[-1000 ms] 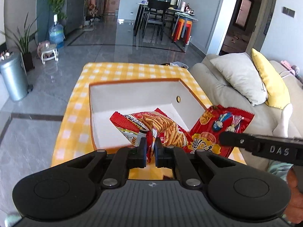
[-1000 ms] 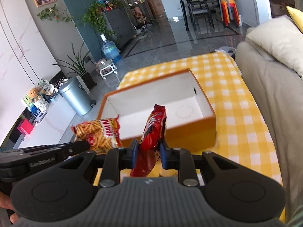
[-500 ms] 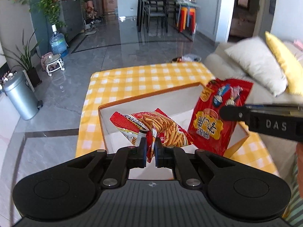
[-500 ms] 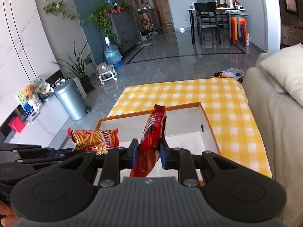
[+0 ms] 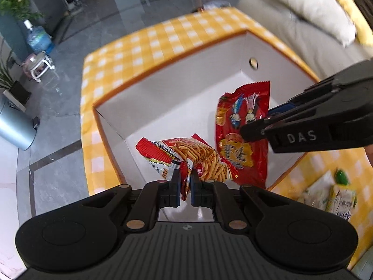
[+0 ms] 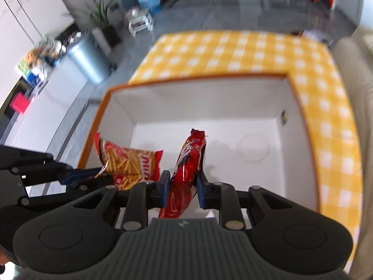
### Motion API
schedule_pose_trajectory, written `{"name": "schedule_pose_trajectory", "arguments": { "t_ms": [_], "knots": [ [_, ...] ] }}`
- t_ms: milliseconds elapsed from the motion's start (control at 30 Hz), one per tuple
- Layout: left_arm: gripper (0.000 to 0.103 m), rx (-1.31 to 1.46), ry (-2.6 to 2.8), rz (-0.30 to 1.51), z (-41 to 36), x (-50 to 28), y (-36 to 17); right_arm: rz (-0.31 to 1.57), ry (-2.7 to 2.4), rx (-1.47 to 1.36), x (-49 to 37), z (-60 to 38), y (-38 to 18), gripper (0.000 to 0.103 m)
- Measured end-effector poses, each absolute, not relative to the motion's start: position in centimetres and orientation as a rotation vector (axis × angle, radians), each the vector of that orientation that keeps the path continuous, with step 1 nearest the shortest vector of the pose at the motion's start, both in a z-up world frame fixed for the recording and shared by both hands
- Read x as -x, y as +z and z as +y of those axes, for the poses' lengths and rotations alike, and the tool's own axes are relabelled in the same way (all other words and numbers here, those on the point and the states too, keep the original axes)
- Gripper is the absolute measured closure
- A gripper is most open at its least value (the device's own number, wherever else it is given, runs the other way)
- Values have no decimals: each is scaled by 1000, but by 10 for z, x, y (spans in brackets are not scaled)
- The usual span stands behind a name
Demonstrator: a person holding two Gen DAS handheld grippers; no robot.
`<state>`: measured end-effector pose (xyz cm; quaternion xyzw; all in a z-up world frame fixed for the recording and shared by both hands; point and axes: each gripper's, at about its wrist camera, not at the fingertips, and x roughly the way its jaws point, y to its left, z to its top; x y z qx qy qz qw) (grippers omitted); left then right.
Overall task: Organize snacks
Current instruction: 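Carry both bags over the box and open both tools to drop them, then withdraw both tools from the box back toward the snack pile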
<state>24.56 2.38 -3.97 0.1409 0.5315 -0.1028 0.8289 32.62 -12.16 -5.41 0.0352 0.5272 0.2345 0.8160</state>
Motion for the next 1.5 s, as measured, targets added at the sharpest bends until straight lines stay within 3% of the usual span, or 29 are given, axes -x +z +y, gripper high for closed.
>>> {"name": "schedule_pose_trajectory", "arguments": {
  "t_ms": [433,833,967,1067,1133,1167,1300,1500],
  "knots": [
    [95,-419,-217,1236,18,-266,-70,1330,549,-217,-353,-118,-104,81],
    [92,-500,-140,1268,11,-267,-89,1343,462,98,-351,-91,-124,71],
    [82,-494,-126,1246,12,-262,-86,1340,453,101,-349,-88,-126,69],
    [70,-496,-121,1198,12,-256,-79,1341,428,110,-347,-91,-125,61],
    [53,-491,-129,1158,10,-249,-71,1326,416,127,-343,-92,-121,56],
    [50,-489,-135,1140,10,-247,-67,1314,417,133,-341,-92,-118,52],
    [47,-472,-139,1088,9,-233,-49,1250,405,157,-331,-95,-103,38],
    [45,-395,-139,995,18,-209,-17,1134,399,150,-308,-109,-70,37]
  ]
}}
